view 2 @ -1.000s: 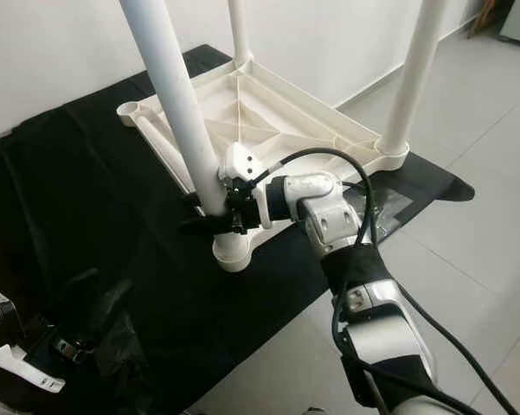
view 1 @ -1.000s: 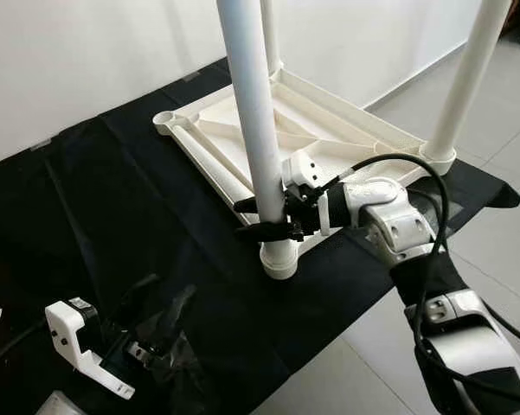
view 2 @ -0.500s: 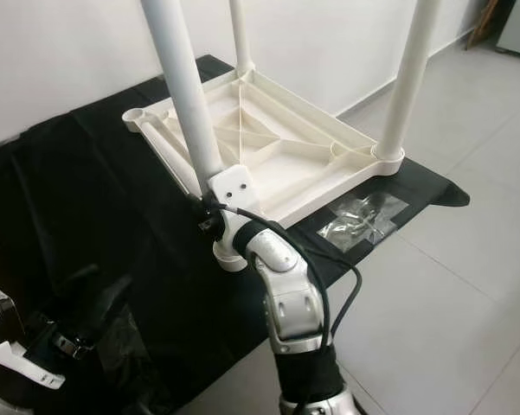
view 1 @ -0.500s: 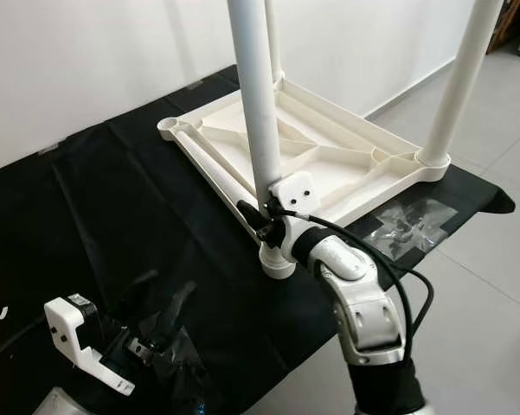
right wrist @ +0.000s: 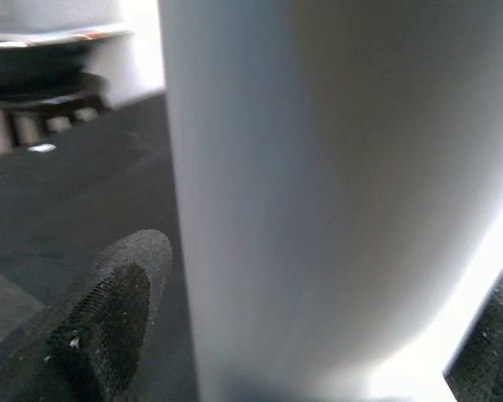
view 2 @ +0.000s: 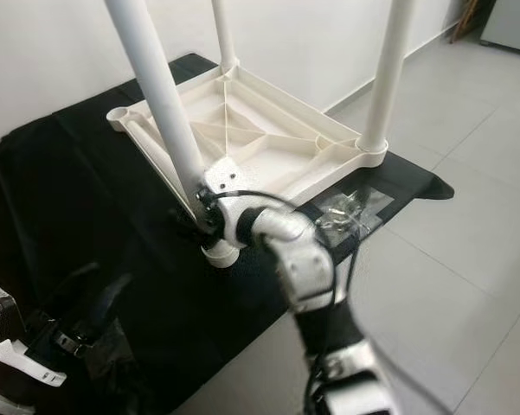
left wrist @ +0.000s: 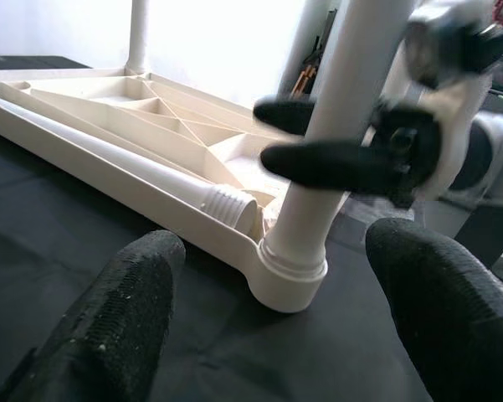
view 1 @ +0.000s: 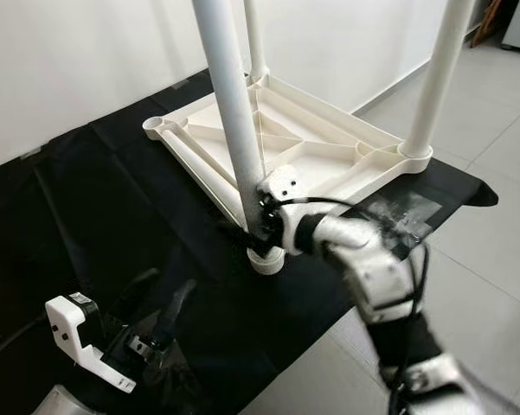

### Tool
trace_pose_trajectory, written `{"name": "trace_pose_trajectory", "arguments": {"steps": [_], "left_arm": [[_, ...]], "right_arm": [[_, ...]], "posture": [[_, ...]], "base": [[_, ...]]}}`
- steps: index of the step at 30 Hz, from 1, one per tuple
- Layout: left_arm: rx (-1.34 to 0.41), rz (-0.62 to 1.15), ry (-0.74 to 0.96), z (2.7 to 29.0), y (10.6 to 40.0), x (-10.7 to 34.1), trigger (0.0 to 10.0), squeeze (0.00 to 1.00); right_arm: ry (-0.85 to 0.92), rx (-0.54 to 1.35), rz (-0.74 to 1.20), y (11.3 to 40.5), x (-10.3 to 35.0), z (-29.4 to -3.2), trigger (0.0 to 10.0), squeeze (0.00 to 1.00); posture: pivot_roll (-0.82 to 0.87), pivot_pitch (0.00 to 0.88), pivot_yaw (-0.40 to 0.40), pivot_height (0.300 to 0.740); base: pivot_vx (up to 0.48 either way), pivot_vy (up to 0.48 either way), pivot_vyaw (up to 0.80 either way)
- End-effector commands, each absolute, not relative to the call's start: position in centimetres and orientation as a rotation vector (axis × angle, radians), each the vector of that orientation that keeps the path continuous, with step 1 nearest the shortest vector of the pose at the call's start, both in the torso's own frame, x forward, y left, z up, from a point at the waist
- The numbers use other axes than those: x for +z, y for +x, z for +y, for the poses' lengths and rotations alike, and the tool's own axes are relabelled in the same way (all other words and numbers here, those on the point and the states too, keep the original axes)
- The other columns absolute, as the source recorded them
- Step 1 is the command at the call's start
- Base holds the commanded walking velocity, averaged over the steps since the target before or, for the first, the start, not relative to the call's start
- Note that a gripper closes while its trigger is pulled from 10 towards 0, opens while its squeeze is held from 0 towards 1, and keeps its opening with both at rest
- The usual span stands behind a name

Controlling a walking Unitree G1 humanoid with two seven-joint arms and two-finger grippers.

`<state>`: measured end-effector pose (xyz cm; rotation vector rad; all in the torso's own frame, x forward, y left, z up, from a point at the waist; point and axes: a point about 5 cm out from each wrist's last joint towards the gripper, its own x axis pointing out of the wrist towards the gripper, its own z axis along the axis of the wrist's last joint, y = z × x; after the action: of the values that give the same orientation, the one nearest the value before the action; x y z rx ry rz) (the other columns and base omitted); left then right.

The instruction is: Building children table

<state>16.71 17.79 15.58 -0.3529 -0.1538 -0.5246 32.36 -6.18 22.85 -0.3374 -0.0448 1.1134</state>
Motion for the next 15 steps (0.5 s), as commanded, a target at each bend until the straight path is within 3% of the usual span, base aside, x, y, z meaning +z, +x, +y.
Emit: {"name": "trace_pose_trajectory", "arguments": {"steps": [1, 5, 13, 14, 15], "left_arm": [[-0.510, -0.151, -0.360, 17.8, 16.5, 15.4, 10.0, 0.00], [-0.510, -0.154, -0.362, 17.7, 16.3, 15.5, 10.0, 0.00], [-0.509, -0.151, -0.359, 17.5, 16.0, 15.6, 10.0, 0.00], [-0.508, -0.151, -0.358, 17.5, 16.0, 15.7, 10.0, 0.00], [-0.508, -0.151, -0.358, 17.5, 16.0, 15.7, 10.0, 0.00]], "right_arm": [[-0.360, 1.232, -0.049, 32.0, 22.5, -5.7, 10.0, 0.00], [-0.391, 1.433, -0.039, 32.8, 23.7, -7.0, 10.0, 0.00], [-0.398, 1.557, -0.009, 34.0, 25.1, -8.2, 10.0, 0.00], [-0.399, 1.579, -0.004, 34.1, 25.2, -8.4, 5.6, 0.00], [-0.399, 1.579, -0.004, 34.1, 25.2, -8.4, 5.6, 0.00]], "posture": [[0.00, 0.185, 0.107, 0.740], [0.01, 0.193, 0.106, 0.740], [0.03, 0.205, 0.100, 0.740], [0.03, 0.210, 0.100, 0.740], [0.03, 0.210, 0.100, 0.740]], "base": [[0.000, 0.000, 0.00], [0.000, 0.000, 0.00], [0.000, 0.000, 0.00], [0.000, 0.000, 0.00], [0.000, 0.000, 0.00]]}}
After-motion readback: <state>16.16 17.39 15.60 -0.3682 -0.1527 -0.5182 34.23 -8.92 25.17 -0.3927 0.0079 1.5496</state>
